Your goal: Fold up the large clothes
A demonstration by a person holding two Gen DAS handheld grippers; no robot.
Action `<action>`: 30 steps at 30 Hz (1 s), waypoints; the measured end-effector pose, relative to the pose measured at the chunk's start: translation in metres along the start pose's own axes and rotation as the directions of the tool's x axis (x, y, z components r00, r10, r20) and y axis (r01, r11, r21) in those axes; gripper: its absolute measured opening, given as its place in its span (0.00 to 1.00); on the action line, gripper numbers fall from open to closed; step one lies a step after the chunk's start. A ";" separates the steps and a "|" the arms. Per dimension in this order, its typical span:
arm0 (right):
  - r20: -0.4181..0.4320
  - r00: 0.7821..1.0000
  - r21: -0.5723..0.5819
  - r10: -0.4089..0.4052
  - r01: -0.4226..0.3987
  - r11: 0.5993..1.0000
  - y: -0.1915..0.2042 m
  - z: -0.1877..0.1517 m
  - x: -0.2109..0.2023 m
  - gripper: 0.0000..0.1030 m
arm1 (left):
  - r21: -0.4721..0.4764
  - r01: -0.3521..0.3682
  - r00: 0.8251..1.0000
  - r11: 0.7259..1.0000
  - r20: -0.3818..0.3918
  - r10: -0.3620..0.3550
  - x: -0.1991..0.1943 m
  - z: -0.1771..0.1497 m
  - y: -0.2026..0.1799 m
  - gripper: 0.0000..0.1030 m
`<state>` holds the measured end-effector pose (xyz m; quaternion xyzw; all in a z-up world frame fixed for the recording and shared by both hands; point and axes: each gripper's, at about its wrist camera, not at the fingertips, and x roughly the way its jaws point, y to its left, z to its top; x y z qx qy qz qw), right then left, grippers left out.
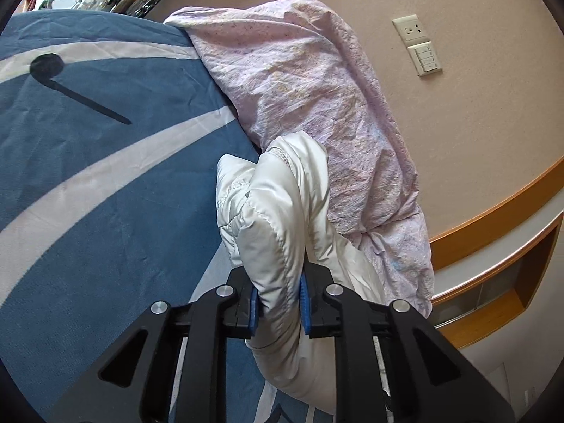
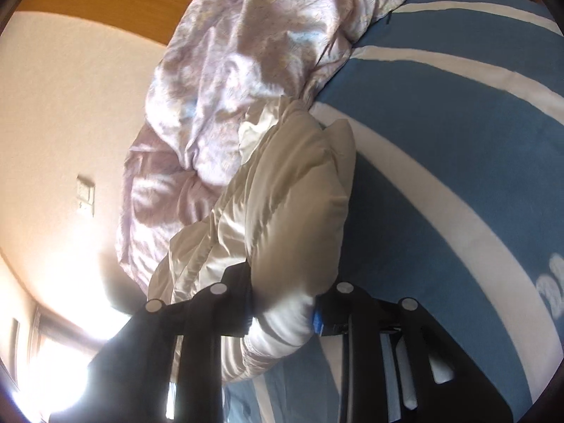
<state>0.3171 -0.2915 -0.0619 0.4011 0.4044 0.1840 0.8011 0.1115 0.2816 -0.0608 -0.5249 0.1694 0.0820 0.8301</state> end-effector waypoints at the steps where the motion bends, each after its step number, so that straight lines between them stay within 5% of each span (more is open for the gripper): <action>1: -0.019 1.000 -0.016 0.003 -0.003 1.000 0.000 -0.008 -0.005 0.24 | -0.003 0.002 1.000 1.000 -0.001 -0.002 -0.010 -0.001 0.005 0.16; 8: -0.100 0.995 -0.137 -0.030 0.016 0.990 0.001 -0.064 -0.036 0.26 | -0.033 -0.032 0.999 0.999 0.007 0.032 -0.066 -0.013 0.043 0.16; 11: -0.086 0.990 -0.213 -0.110 0.090 0.973 0.006 -0.077 -0.042 0.36 | -0.031 -0.062 0.998 0.998 -0.003 0.062 -0.071 -0.017 0.049 0.18; 12: -0.073 0.987 -0.236 -0.146 0.125 0.964 0.008 -0.079 -0.044 0.46 | -0.023 -0.081 0.997 0.996 -0.006 0.080 -0.071 -0.018 0.049 0.21; 15: 0.066 0.958 -0.297 -0.280 0.287 0.911 0.018 -0.084 -0.059 0.67 | -0.023 -0.121 0.993 0.992 0.000 0.121 -0.070 -0.019 0.048 0.31; 19: 0.266 0.895 -0.346 -0.357 0.434 0.832 0.042 -0.088 -0.080 0.68 | 0.013 -0.169 0.985 0.985 0.016 0.169 -0.069 -0.019 0.046 0.54; 30: 0.154 0.959 -0.685 -0.239 0.278 0.673 0.126 -0.155 -0.023 0.60 | 0.091 -0.258 0.963 0.962 0.104 0.249 -0.074 -0.023 0.041 0.75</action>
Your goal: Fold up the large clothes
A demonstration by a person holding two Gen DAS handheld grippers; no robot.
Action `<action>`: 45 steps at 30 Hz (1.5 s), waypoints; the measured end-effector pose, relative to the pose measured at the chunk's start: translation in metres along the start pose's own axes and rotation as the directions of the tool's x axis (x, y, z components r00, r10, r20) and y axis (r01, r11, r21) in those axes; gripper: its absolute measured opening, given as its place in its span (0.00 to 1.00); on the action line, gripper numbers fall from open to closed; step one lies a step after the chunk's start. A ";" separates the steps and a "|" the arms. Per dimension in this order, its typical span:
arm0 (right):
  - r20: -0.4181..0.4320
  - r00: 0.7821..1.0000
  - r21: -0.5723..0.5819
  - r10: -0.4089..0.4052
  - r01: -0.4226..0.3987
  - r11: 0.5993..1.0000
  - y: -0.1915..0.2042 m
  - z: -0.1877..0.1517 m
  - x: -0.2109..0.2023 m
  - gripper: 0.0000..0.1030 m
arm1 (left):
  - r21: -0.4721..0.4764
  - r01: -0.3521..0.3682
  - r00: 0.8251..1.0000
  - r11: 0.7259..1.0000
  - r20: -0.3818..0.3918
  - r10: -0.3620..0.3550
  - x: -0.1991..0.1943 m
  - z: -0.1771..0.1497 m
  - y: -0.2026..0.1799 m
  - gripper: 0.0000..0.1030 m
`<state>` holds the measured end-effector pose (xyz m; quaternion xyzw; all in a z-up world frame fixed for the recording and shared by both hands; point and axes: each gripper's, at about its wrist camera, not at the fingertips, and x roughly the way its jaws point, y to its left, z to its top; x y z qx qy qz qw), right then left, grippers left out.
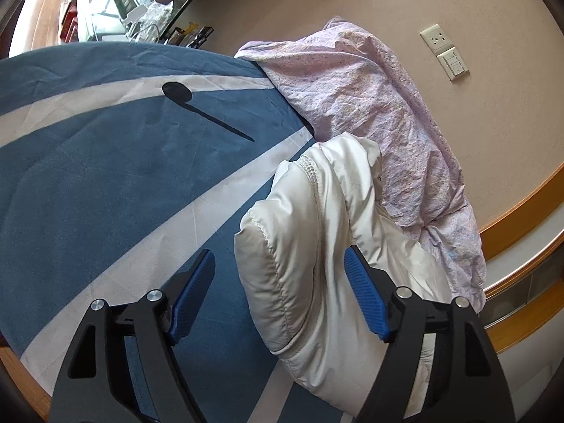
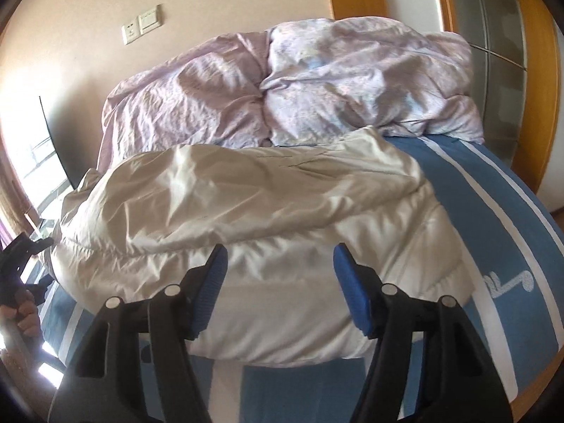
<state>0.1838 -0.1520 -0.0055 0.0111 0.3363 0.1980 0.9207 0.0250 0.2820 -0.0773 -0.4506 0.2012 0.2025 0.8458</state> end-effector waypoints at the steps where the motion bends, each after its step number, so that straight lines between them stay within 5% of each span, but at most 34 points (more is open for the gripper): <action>1: -0.008 1.000 -0.008 0.013 -0.013 1.000 0.006 0.000 0.001 0.59 | 0.015 -0.010 1.000 1.000 0.011 0.009 -0.001 0.000 -0.002 0.79; 18: -0.084 0.996 -0.099 0.012 -0.020 0.995 0.057 -0.018 0.031 0.58 | 0.040 -0.032 0.997 0.999 0.078 0.029 -0.015 0.001 0.002 0.85; 29: -0.175 0.978 -0.196 -0.110 0.075 0.978 0.074 -0.030 0.070 0.60 | -0.001 0.038 0.999 0.999 -0.034 -0.038 0.009 -0.006 0.000 0.83; 39: -0.196 0.977 -0.167 -0.089 0.056 0.984 0.069 -0.031 0.074 0.60 | -0.129 0.166 0.981 0.978 -0.075 -0.177 0.024 0.003 0.009 0.65; 45: -0.197 0.977 -0.164 -0.086 0.054 0.985 0.068 -0.030 0.075 0.60 | -0.175 0.225 0.968 0.958 -0.075 -0.241 0.029 0.002 0.009 0.42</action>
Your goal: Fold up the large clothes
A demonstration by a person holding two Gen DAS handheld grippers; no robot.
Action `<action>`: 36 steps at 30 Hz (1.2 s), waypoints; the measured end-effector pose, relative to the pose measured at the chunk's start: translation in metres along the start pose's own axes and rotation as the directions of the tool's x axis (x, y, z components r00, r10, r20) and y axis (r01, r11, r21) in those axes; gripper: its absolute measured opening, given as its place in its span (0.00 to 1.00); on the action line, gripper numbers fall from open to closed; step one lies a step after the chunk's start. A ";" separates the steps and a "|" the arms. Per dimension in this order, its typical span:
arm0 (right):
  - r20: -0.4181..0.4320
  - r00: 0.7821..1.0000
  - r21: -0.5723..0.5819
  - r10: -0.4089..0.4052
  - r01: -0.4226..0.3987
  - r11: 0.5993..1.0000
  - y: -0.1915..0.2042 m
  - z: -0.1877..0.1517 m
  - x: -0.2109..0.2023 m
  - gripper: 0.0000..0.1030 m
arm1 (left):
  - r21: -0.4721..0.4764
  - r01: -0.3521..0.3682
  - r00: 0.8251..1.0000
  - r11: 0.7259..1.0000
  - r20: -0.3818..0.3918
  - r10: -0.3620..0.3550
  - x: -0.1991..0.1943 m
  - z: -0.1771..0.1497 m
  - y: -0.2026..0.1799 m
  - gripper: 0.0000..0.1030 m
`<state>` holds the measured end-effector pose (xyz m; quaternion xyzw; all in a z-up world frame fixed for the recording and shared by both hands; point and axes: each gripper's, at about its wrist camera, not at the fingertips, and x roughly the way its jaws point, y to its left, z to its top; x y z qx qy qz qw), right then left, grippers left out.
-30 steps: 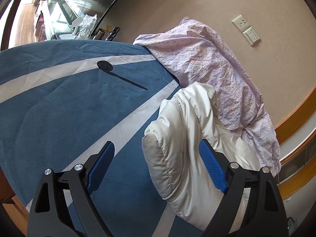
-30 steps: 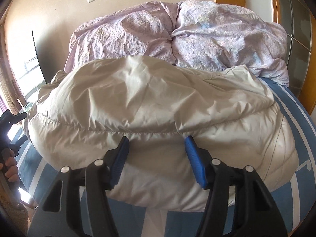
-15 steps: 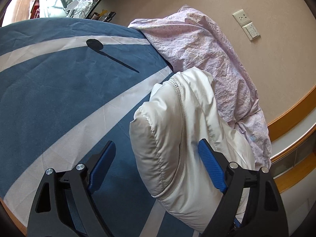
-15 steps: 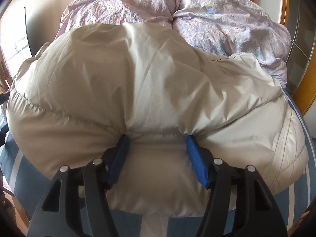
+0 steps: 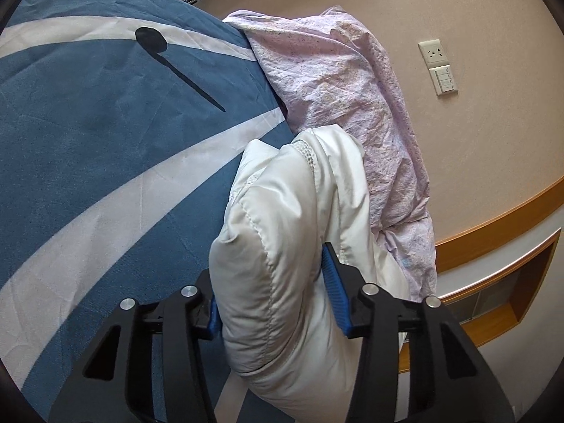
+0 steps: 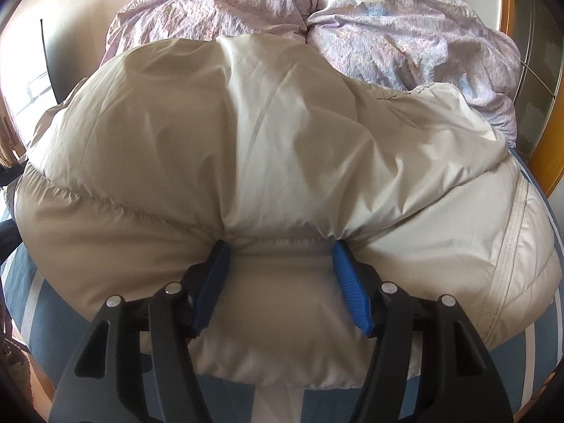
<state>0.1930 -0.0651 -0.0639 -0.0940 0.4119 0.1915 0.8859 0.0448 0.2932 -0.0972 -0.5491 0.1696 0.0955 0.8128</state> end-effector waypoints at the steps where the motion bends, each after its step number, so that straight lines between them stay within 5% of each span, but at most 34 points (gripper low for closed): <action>1: -0.001 1.000 0.000 0.001 -0.001 1.000 0.000 0.000 0.000 0.60 | 0.002 0.010 1.000 1.000 0.000 -0.010 -0.001 0.001 -0.001 0.37; 7: 0.001 1.000 0.004 0.006 -0.006 1.000 0.000 -0.001 0.001 0.60 | 0.041 0.043 0.999 0.998 0.002 -0.043 -0.007 0.001 -0.015 0.26; 17: 0.006 1.000 0.012 0.006 -0.006 1.000 -0.001 -0.004 0.004 0.60 | 0.208 0.166 0.985 0.964 0.021 -0.174 -0.021 -0.007 -0.079 0.25; 23: 0.006 1.000 0.025 0.025 -0.025 0.999 -0.005 -0.004 0.005 0.60 | 0.321 0.264 0.961 0.909 -0.013 -0.275 -0.025 -0.025 -0.128 0.25; 30: 0.008 0.998 0.043 0.063 -0.063 0.997 -0.013 -0.004 0.006 0.60 | 0.416 0.415 0.908 0.809 -0.128 -0.400 -0.019 -0.062 -0.187 0.25; 36: 0.025 0.996 0.043 0.085 -0.086 0.995 -0.019 -0.004 0.004 0.59 | 0.463 0.490 0.872 0.739 -0.246 -0.424 -0.002 -0.105 -0.229 0.25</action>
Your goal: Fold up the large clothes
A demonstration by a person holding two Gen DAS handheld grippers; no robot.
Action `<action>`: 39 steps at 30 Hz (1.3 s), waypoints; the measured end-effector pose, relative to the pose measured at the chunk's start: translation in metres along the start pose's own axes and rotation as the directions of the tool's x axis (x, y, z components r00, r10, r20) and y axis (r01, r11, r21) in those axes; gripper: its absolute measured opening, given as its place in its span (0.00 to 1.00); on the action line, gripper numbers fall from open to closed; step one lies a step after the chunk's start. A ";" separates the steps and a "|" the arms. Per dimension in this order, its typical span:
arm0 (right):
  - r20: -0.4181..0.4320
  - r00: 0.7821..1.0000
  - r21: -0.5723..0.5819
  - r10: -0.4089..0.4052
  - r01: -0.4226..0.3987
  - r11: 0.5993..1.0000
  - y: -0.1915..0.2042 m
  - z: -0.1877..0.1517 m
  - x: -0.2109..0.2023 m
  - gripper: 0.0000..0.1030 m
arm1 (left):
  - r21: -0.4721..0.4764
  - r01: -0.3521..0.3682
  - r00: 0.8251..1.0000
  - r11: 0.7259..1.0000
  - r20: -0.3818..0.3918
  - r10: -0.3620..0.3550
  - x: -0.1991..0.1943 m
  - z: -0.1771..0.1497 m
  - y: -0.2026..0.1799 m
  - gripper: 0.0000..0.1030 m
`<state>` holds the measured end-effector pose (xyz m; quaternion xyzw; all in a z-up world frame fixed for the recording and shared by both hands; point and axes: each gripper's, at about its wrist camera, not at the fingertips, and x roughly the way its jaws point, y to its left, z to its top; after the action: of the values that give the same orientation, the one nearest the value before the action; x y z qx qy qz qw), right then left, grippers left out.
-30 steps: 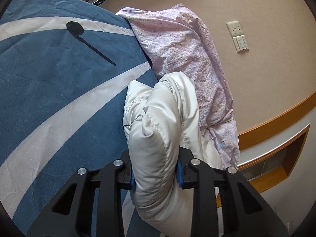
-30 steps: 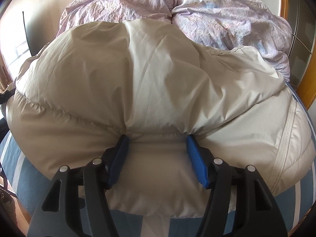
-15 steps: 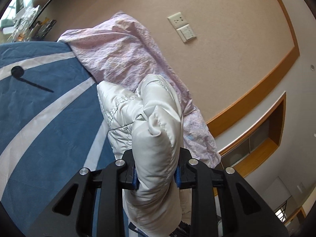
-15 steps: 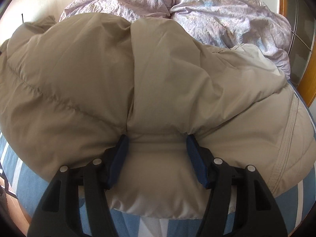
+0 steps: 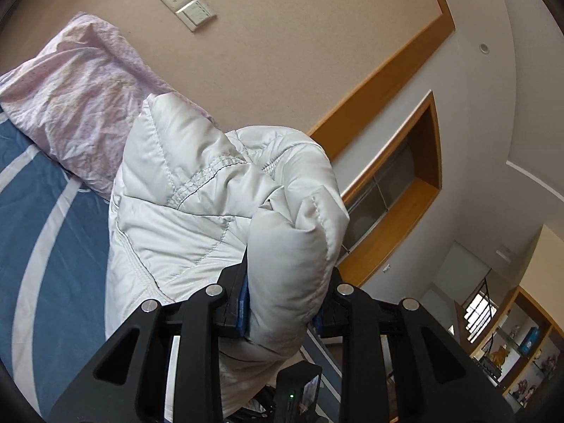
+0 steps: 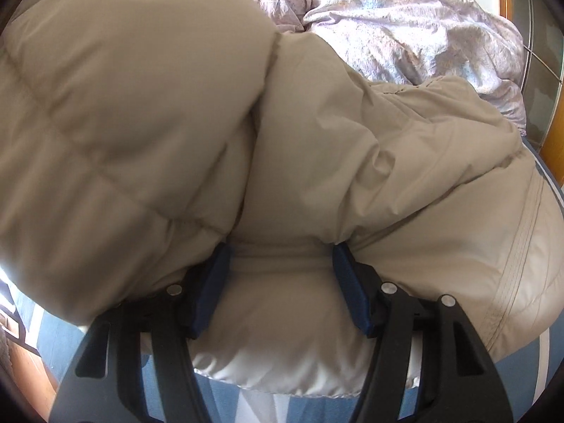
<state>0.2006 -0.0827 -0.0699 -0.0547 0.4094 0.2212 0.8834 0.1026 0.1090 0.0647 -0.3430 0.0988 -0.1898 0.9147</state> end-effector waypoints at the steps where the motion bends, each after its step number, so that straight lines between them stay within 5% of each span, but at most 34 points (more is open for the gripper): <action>1: 0.006 1.000 0.003 0.013 -0.013 1.000 -0.003 0.000 -0.003 0.59 | 0.006 0.008 1.000 1.000 -0.011 -0.008 0.005 -0.003 -0.004 0.25; 9: 0.095 0.995 0.134 0.014 -0.026 0.991 -0.066 0.008 -0.042 0.59 | 0.047 0.045 0.993 0.998 -0.107 -0.039 0.042 -0.027 -0.030 0.25; 18: 0.123 0.981 0.232 -0.148 0.117 0.966 -0.150 0.003 -0.076 0.65 | 0.039 0.068 0.974 0.997 -0.218 -0.058 0.087 -0.062 -0.046 0.25; 27: 0.045 0.956 0.381 -0.290 0.252 0.889 -0.248 -0.026 -0.074 0.65 | 0.089 0.055 0.935 0.995 -0.354 -0.020 0.135 -0.114 -0.068 0.25; 39: -0.030 0.934 0.413 -0.356 0.336 0.846 -0.307 -0.045 -0.067 0.65 | 0.180 0.007 0.882 0.984 -0.464 0.078 0.177 -0.156 -0.079 0.25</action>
<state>0.2654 -0.3937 -0.0753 0.0651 0.4090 -0.0317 0.9096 0.1925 -0.1111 -0.0077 -0.2024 0.3063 -0.2583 0.8936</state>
